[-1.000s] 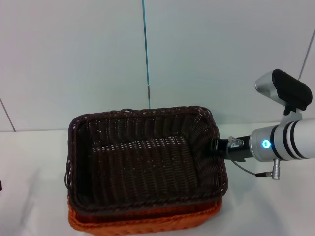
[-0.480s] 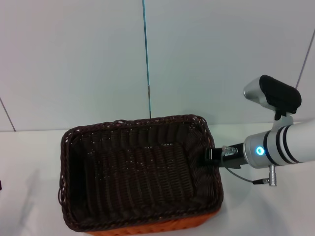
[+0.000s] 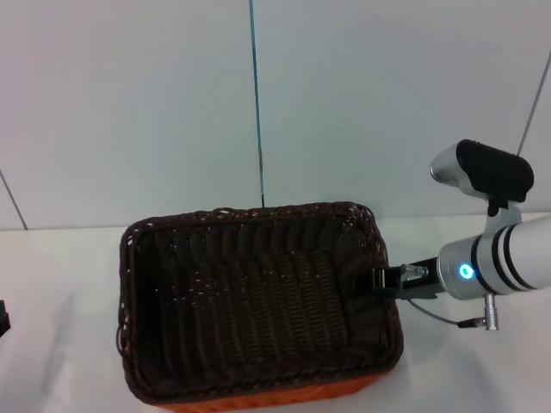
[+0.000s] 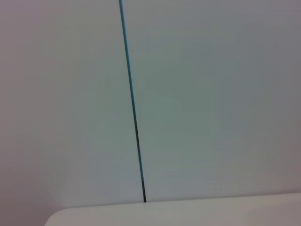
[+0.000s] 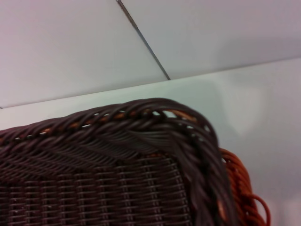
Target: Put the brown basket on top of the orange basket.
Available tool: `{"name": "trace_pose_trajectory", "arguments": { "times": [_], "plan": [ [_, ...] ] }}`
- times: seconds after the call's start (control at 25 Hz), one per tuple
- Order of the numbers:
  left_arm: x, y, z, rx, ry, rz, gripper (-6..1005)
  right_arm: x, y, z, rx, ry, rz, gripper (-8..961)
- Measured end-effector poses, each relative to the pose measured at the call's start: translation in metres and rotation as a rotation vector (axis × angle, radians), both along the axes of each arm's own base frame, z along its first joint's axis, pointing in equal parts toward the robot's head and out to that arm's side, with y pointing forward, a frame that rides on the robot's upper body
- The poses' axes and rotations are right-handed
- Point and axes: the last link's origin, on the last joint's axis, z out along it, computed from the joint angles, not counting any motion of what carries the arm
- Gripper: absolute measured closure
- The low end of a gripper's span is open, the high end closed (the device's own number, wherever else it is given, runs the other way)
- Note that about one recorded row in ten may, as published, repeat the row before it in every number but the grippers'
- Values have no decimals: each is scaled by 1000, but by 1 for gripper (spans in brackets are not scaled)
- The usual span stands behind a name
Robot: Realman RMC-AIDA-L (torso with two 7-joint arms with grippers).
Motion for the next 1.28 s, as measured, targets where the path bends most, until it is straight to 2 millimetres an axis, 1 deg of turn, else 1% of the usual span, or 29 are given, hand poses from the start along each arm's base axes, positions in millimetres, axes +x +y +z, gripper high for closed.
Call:
{"name": "trace_pose_trajectory", "arguments": {
  "times": [0.08,0.2,0.36,0.52,0.6,0.72,0.8,1.04,1.08,1.12,1.28],
  "plan": [
    [1,1,-1,1,-4,-2,114,-4,3,3,7,-17,34,430],
    [5,2,-2,7,-15,-7,114,-14,9,9,26,-27,91,364],
    [7,4,-4,33,-41,2,114,-35,16,15,47,-31,164,276],
    [6,5,-4,59,-71,21,114,-50,18,16,60,-72,250,188],
    [5,5,-3,88,-99,38,114,-53,23,20,106,-125,308,122],
    [5,5,-1,138,-156,53,114,-53,27,23,141,-146,336,22],
    [8,8,-1,169,-224,47,114,-52,29,26,174,-156,357,23],
    [17,12,-4,194,-260,11,115,-49,34,31,271,-185,422,25],
    [20,12,-4,204,-261,-5,115,-48,33,33,334,-185,459,25],
    [23,13,-5,215,-263,-22,115,-48,33,33,334,-185,459,26],
    [26,12,-8,232,-274,-37,115,-50,26,30,436,-233,565,27]
  ]
}}
